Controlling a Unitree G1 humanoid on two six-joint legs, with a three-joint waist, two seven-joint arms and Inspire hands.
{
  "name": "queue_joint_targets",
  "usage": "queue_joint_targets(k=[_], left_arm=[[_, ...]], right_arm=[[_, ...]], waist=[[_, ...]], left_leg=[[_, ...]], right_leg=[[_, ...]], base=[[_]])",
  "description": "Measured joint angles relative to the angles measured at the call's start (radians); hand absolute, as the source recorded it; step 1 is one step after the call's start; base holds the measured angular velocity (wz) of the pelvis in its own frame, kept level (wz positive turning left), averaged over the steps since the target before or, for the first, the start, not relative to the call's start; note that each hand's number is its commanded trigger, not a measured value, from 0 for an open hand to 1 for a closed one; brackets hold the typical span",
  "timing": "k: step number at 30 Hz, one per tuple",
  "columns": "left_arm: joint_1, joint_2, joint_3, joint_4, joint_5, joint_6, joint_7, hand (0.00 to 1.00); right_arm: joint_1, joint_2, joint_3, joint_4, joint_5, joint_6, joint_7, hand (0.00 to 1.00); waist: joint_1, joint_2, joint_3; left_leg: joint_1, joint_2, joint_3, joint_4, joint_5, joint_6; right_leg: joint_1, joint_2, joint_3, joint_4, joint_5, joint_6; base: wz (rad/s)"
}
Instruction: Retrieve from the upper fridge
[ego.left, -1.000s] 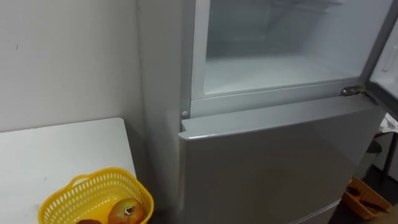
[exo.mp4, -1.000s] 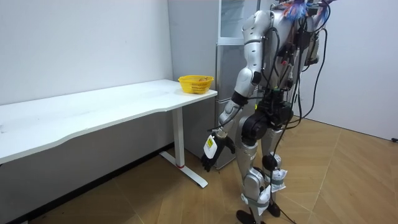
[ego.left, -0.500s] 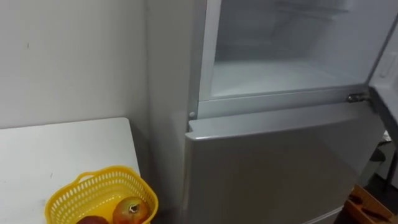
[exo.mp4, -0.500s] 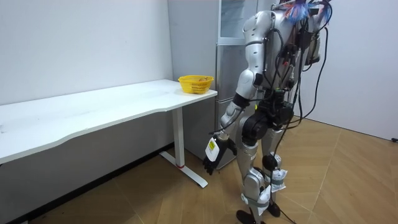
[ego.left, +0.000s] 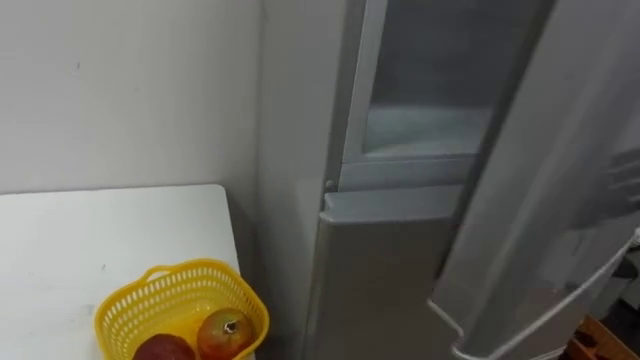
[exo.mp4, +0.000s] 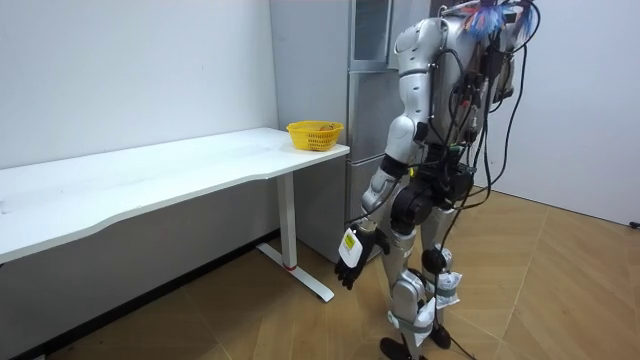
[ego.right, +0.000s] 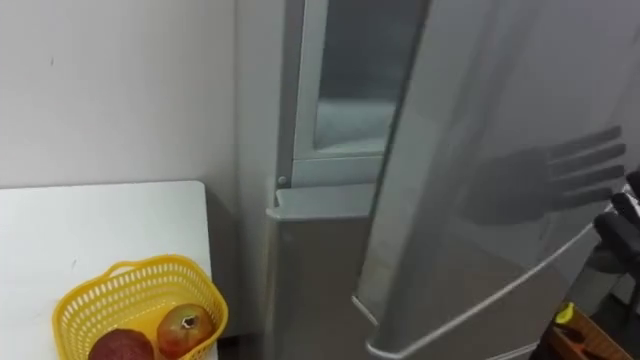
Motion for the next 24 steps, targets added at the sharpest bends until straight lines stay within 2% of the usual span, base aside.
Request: queue_joint_targets(k=[6,15,24], left_arm=[[0.0,0.009,-0.001,0.0,0.0,0.003,-0.005,0.0],[0.008,0.014,-0.018,0.0,0.0,0.014,-0.005,0.0],[0.004,0.024,-0.023,0.0,0.0,0.013,-0.007,0.0]], right_arm=[[0.0,-0.03,0.044,-0.013,-0.03,0.003,0.027,0.0],[0.0,-0.03,0.051,-0.018,-0.031,0.003,0.026,0.0],[0.0,-0.031,0.065,-0.018,-0.032,0.003,0.027,0.0]], waist=[[0.009,-0.003,0.0004],[0.038,-0.012,-0.0021],[0.048,0.002,0.0012]], left_leg=[[-0.001,-0.001,-0.015,0.015,0.0,0.001],[-0.002,-0.002,-0.038,0.019,0.0,0.0],[0.0,-0.002,-0.04,0.019,-0.001,0.0]], right_leg=[[0.014,-0.004,-0.018,-0.006,0.0,-0.001],[0.032,-0.005,-0.045,-0.023,0.001,-0.002],[0.035,-0.005,-0.045,-0.02,0.001,-0.002]], base=[[0.09],[0.08],[0.01]])
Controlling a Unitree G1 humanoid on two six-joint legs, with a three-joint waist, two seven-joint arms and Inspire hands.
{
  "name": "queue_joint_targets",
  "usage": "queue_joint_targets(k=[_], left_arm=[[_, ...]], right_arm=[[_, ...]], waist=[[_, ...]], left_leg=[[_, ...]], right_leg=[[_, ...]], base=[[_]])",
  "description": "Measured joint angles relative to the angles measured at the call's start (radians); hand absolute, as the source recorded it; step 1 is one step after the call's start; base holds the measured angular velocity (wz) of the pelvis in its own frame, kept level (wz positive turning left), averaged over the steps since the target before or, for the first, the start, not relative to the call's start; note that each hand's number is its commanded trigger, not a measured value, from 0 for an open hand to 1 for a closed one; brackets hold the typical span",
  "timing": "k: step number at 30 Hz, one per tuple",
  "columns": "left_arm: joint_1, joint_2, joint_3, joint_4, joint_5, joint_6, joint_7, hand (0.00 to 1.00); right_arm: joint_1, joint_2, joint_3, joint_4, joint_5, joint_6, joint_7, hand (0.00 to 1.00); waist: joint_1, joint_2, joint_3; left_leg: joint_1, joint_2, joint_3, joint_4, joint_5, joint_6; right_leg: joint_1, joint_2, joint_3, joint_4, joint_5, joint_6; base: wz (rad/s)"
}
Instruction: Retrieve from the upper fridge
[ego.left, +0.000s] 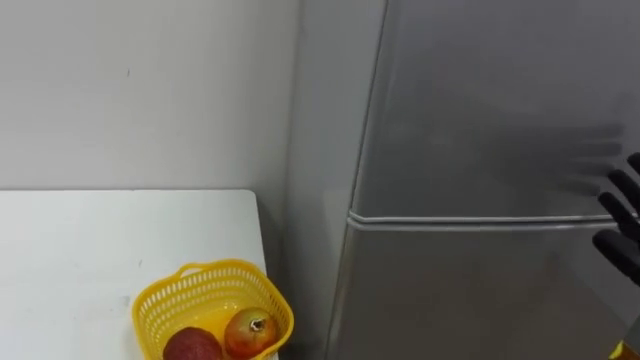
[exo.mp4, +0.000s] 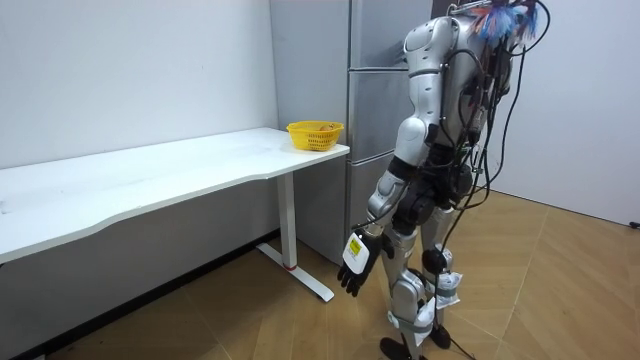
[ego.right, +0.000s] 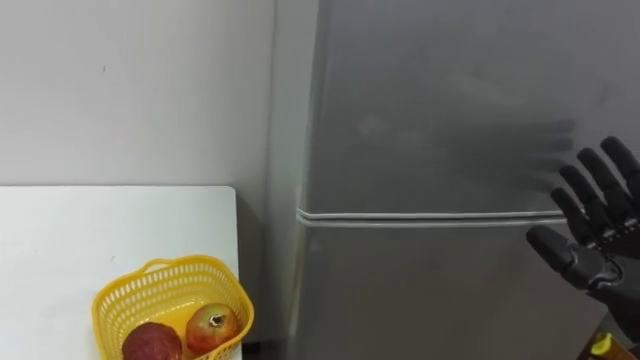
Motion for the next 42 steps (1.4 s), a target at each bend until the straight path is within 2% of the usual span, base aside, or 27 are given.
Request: queue_joint_targets(k=[11,16,17,22,25,28,29,31,32,33,34,35,36,37,39,41,42], left_arm=[[-0.001,0.001,-0.011,0.002,0.0,0.0,0.006,0.0],[0.002,0.001,-0.021,-0.001,0.0,0.001,0.026,0.0],[0.001,0.001,-0.021,-0.001,0.001,0.001,0.026,0.0],[0.0,0.001,-0.02,-0.002,0.001,0.001,0.028,0.0],[-0.001,-0.001,-0.019,-0.003,-0.001,0.002,0.049,0.0],[-0.011,0.0,-0.02,-0.004,-0.003,0.001,0.07,0.0],[-0.015,0.0,-0.02,-0.004,0.0,0.001,0.074,0.0],[-0.022,0.0,-0.02,-0.005,0.0,0.001,0.074,0.0],[-0.02,-0.001,-0.02,-0.011,-0.001,0.002,0.074,0.0],[-0.021,-0.001,-0.02,-0.016,0.0,0.001,0.073,0.0],[-0.023,-0.001,-0.019,-0.016,0.0,0.001,0.073,0.0],[-0.026,-0.002,-0.019,-0.013,0.0,0.0,0.072,0.0],[-0.026,-0.003,-0.02,-0.011,0.0,0.0,0.071,0.0],[-0.024,-0.002,-0.021,-0.01,0.0,0.0,0.072,0.0],[-0.017,-0.002,-0.026,-0.01,0.0,0.002,0.072,0.0],[-0.021,-0.009,-0.043,0.008,0.0,0.003,0.073,0.0],[-0.033,-0.015,-0.046,0.029,0.001,0.001,0.073,0.0]], right_arm=[[0.001,0.0,0.0,0.0,0.002,0.0,-0.001,0.0],[0.012,0.0,-0.001,0.0,0.002,0.0,-0.006,0.0],[0.024,0.0,-0.003,0.001,0.002,0.0,-0.006,0.0],[0.104,0.001,-0.004,0.01,0.011,0.001,-0.008,0.0],[0.15,0.007,-0.004,0.073,0.016,0.013,-0.038,0.0],[0.155,0.007,-0.004,0.189,0.048,0.018,-0.102,0.0],[0.157,0.008,-0.004,0.238,0.043,0.018,-0.122,0.0],[0.174,0.012,-0.004,0.297,0.034,0.019,-0.146,0.0],[0.186,0.02,-0.004,0.329,0.031,0.02,-0.159,0.0],[0.193,0.029,-0.004,0.37,0.012,0.02,-0.165,0.0],[0.195,0.033,-0.004,0.396,0.004,0.02,-0.166,0.0],[0.201,0.036,-0.003,0.446,-0.014,0.02,-0.168,0.0],[0.217,0.039,-0.001,0.495,-0.019,0.019,-0.167,0.0],[0.227,0.044,0.001,0.518,-0.022,0.019,-0.167,0.0],[0.257,0.079,0.015,0.599,-0.05,0.014,-0.167,0.0],[0.273,0.137,0.051,0.737,-0.123,0.012,-0.166,0.0],[0.279,0.161,0.078,0.812,-0.171,0.013,-0.167,0.0]], waist=[[-0.002,0.003,0.0019],[-0.02,0.006,-0.0023],[-0.024,0.002,-0.0068],[-0.023,0.009,-0.0082],[-0.021,0.008,-0.0066],[-0.024,0.005,-0.0035],[-0.025,0.009,-0.005],[-0.021,0.008,0.0],[-0.021,0.014,-0.0012],[-0.021,0.013,0.0015],[-0.021,0.02,-0.0022],[-0.021,0.017,-0.0017],[-0.016,0.028,-0.0035],[-0.015,0.027,-0.0045],[-0.008,0.03,-0.0082],[-0.01,0.031,-0.006],[-0.004,0.038,-0.0046]], left_leg=[[-0.006,0.0,-0.001,0.014,0.0,0.0],[-0.02,0.0,-0.006,0.016,0.0,0.0],[-0.02,0.0,-0.003,0.015,0.0,0.0],[-0.017,0.001,0.0,0.003,0.0,0.0],[-0.015,0.001,0.001,-0.003,0.0,0.0],[-0.013,0.0,0.002,-0.005,0.0,0.0],[-0.011,0.0,0.002,-0.006,0.0,0.0],[-0.003,0.0,0.004,-0.01,0.0,0.0],[-0.002,0.0,0.005,-0.01,-0.001,-0.001],[-0.002,0.0,0.005,-0.009,-0.001,-0.001],[-0.002,0.0,0.006,-0.01,-0.001,-0.001],[-0.001,0.0,0.01,-0.01,-0.001,-0.001],[0.0,0.0,0.015,-0.01,-0.001,-0.001],[0.0,0.0,0.016,-0.01,-0.001,-0.001],[0.003,0.001,0.014,-0.012,-0.001,-0.002],[0.003,0.002,0.014,-0.011,-0.001,-0.003],[0.001,0.001,0.015,-0.011,-0.001,-0.003]], right_leg=[[-0.009,-0.001,-0.002,-0.003,0.0,0.0],[-0.008,0.0,-0.008,-0.014,0.003,-0.001],[-0.008,0.0,-0.01,-0.013,0.004,-0.001],[-0.008,0.001,-0.005,-0.013,0.004,-0.001],[-0.01,0.002,-0.001,-0.013,0.004,-0.001],[-0.01,0.001,0.001,-0.014,0.004,-0.001],[-0.009,0.001,0.001,-0.015,0.004,-0.001],[-0.009,0.002,0.003,-0.016,0.004,0.0],[-0.008,0.003,0.004,-0.017,0.003,0.0],[-0.009,0.003,0.004,-0.017,0.003,0.0],[-0.009,0.003,0.004,-0.018,0.003,0.0],[-0.01,0.002,0.006,-0.019,0.003,0.0],[-0.009,0.003,0.006,-0.021,0.003,0.0],[-0.008,0.003,0.006,-0.025,0.003,0.0],[-0.004,0.005,0.004,-0.031,0.003,0.0],[-0.004,0.005,0.002,-0.03,0.003,0.0],[-0.006,0.005,0.002,-0.031,0.003,0.0]], base=[[0.0],[0.03],[0.0],[0.0],[-0.02],[-0.02],[-0.03],[-0.03],[0.0],[0.0],[0.0],[-0.05],[-0.04],[0.0],[0.0],[0.0],[0.0]])
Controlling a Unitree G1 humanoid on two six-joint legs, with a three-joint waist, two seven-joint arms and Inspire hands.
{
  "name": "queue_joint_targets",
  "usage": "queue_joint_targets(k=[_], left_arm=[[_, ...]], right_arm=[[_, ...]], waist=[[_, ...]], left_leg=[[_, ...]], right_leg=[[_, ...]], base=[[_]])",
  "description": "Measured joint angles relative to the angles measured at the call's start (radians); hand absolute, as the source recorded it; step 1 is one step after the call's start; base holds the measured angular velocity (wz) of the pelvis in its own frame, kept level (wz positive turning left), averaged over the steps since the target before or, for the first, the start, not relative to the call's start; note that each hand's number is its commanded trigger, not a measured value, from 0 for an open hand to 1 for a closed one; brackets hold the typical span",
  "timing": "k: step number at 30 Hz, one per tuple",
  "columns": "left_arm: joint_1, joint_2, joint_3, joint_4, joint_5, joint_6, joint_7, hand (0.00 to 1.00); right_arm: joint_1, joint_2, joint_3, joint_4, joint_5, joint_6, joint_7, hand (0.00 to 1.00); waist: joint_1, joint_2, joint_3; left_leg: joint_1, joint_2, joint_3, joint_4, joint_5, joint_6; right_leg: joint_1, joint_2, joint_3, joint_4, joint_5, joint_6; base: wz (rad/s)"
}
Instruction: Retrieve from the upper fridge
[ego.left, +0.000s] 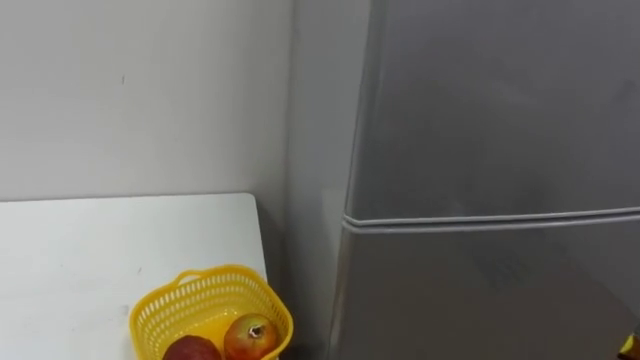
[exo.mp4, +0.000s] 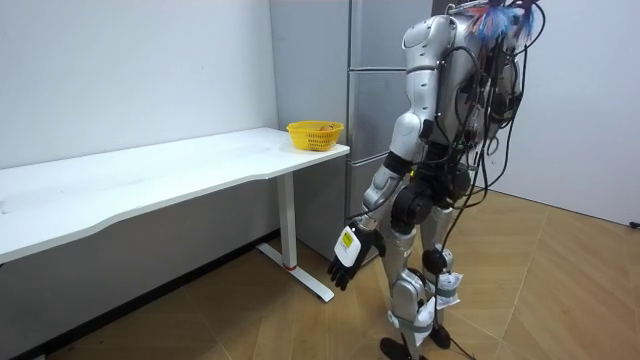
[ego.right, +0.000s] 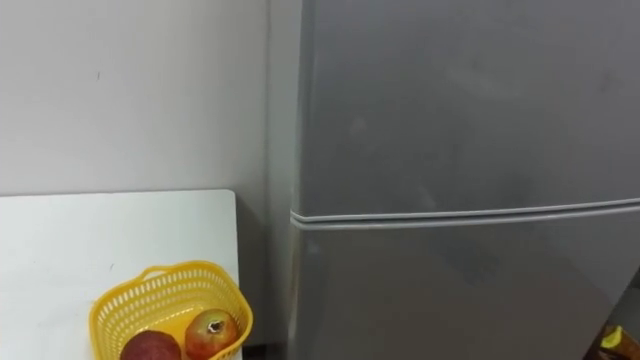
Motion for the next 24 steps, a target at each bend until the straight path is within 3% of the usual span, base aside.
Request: queue_joint_targets(k=[3,6,11,15,24], left_arm=[[-0.003,-0.017,0.0,0.019,0.0,-0.002,0.0,0.0],[-0.006,-0.035,0.0,0.035,0.0,-0.004,0.0,0.0],[-0.015,-0.044,0.006,0.056,0.021,0.0,0.001,0.0],[-0.011,-0.062,-0.039,0.069,0.053,0.035,-0.004,0.0],[-0.025,-0.089,-0.04,0.072,0.081,0.058,-0.012,0.0]], right_arm=[[0.006,0.075,0.01,0.135,-0.117,0.006,-0.007,0.0],[0.008,0.117,0.052,0.176,-0.234,0.008,-0.031,0.0],[-0.016,0.149,0.077,0.242,-0.474,-0.001,-0.084,0.0],[-0.023,0.163,0.161,0.248,-0.622,0.0,-0.13,0.0],[-0.043,0.185,0.2,0.258,-0.736,0.001,-0.199,0.0]], waist=[[0.002,0.016,0.0035],[0.007,0.026,0.0087],[0.016,0.031,0.0114],[0.016,0.037,0.0088],[0.018,0.061,0.0108]], left_leg=[[0.002,-0.001,-0.001,-0.008,0.0,0.0],[0.013,-0.002,0.006,-0.013,0.0,0.001],[0.023,-0.002,0.002,-0.015,0.0,0.001],[0.019,-0.002,0.0,-0.014,0.0,0.001],[0.017,-0.005,-0.013,-0.014,0.0,0.0]], right_leg=[[0.0,-0.001,0.003,0.0,-0.001,0.001],[0.003,-0.001,0.013,0.002,-0.001,0.001],[0.014,-0.001,0.011,-0.002,-0.002,0.002],[0.014,-0.001,0.008,-0.004,-0.002,0.002],[0.017,-0.002,0.001,-0.007,-0.005,0.003]], base=[[-0.03],[-0.08],[0.01],[0.02],[0.03]])
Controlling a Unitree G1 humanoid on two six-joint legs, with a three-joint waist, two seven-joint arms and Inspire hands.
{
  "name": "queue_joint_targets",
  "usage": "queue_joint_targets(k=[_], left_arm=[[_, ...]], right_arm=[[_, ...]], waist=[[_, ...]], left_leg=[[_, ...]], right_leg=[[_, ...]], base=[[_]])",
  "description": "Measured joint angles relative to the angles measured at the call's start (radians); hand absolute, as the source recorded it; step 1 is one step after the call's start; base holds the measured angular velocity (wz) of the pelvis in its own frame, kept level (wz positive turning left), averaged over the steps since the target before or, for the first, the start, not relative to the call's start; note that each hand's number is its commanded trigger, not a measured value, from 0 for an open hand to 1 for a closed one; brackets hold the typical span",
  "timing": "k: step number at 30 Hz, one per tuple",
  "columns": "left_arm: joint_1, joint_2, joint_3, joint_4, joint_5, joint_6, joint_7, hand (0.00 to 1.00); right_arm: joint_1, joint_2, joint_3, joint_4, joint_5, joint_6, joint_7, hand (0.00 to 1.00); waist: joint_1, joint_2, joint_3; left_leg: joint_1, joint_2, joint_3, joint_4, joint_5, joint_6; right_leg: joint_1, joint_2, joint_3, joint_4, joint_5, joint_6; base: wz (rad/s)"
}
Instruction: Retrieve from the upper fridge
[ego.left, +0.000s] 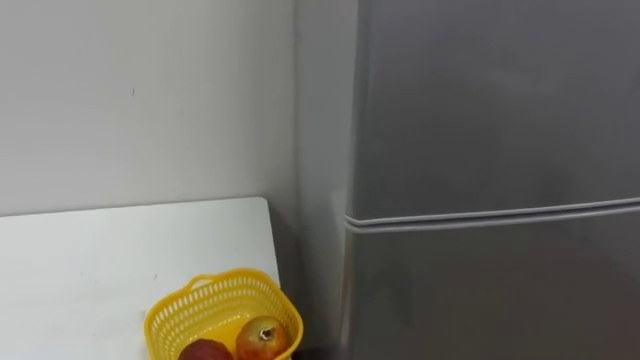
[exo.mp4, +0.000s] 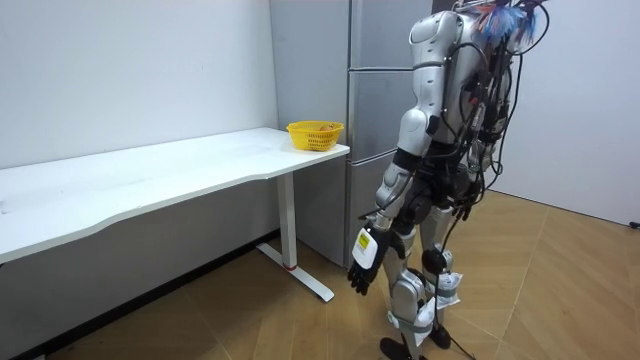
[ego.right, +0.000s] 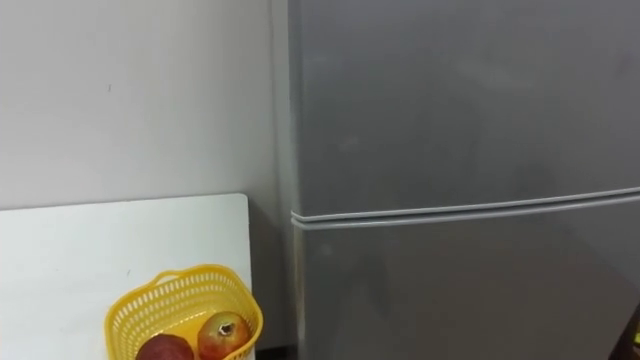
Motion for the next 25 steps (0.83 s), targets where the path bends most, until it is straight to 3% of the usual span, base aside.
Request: queue_joint_targets(k=[7,14,25], left_arm=[[-0.02,-0.008,-0.001,0.003,0.005,0.001,-0.017,0.0],[-0.05,-0.012,-0.019,0.003,0.004,0.023,-0.046,0.0],[-0.064,-0.013,-0.04,0.004,0.003,0.044,-0.078,0.0]], right_arm=[[-0.009,0.003,0.036,0.003,-0.039,-0.002,-0.027,0.0],[-0.021,-0.005,0.091,0.004,-0.041,0.009,-0.026,0.0],[-0.053,-0.025,0.145,0.024,-0.042,0.028,0.016,0.0]], waist=[[0.009,0.001,0.0007],[0.054,0.001,0.005],[0.054,0.003,0.0084]], left_leg=[[0.002,-0.001,-0.004,0.0,0.0,0.0],[-0.001,-0.002,-0.005,-0.004,0.0,0.0],[-0.001,-0.003,-0.01,-0.004,-0.001,-0.001]], right_leg=[[0.007,0.002,0.001,-0.012,0.001,0.001],[0.006,0.002,0.001,-0.012,0.0,0.002],[0.009,0.002,-0.004,-0.014,-0.001,0.003]], base=[[0.0],[0.01],[0.01]])
